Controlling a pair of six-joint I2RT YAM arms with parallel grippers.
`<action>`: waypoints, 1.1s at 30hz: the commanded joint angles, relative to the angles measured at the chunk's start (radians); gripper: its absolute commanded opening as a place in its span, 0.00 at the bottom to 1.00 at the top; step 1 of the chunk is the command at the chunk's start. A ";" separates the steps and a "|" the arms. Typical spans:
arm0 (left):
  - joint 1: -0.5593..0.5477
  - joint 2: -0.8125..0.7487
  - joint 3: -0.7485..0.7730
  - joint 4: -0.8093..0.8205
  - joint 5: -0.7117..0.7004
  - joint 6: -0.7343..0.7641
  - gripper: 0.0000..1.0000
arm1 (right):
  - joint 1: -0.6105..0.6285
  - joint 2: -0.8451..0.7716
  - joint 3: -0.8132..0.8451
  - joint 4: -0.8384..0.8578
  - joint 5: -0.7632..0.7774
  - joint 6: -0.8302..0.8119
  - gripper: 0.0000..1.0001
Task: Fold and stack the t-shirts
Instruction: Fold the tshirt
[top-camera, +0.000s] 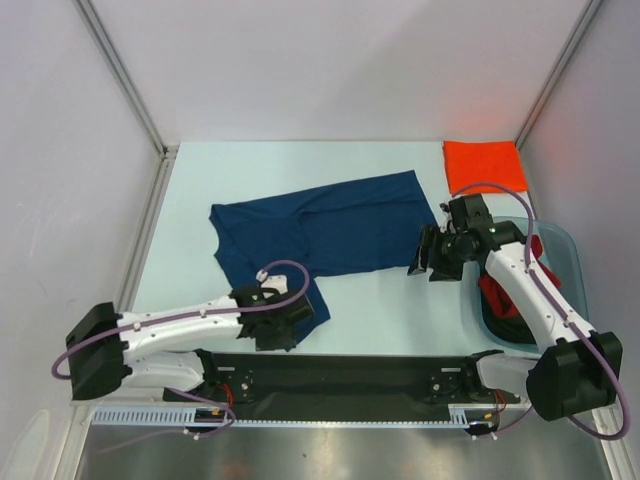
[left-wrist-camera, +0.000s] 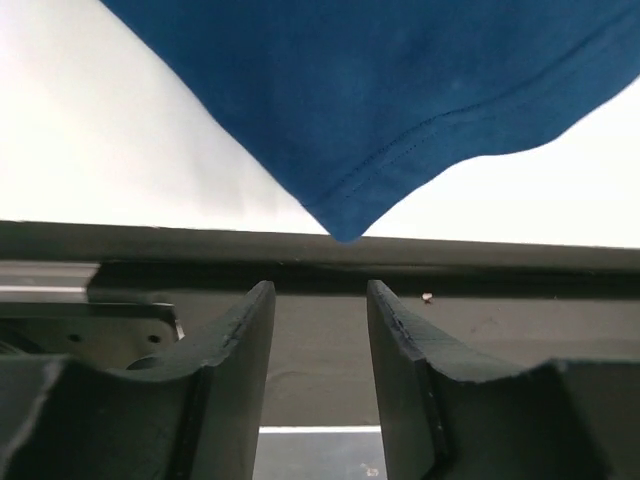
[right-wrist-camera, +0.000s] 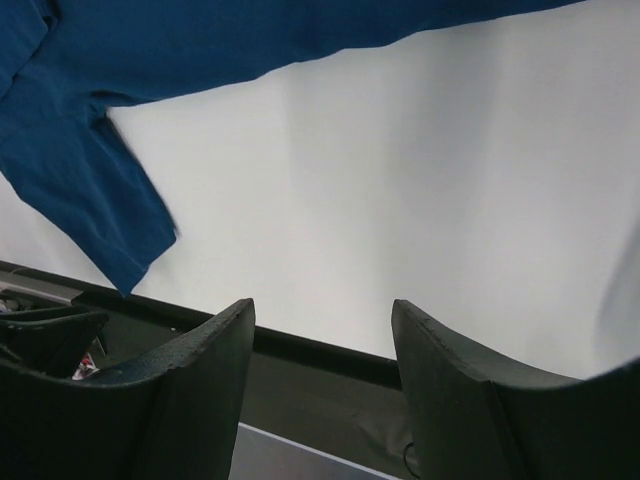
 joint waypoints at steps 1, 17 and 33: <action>-0.031 0.084 -0.001 0.052 -0.025 -0.127 0.46 | 0.005 -0.048 0.001 -0.002 -0.007 -0.030 0.63; -0.037 0.144 -0.058 0.155 -0.063 -0.190 0.47 | 0.005 -0.137 -0.014 -0.071 -0.032 -0.045 0.64; 0.004 0.135 -0.035 0.135 -0.097 -0.100 0.00 | -0.005 -0.097 -0.021 -0.047 -0.020 -0.020 0.64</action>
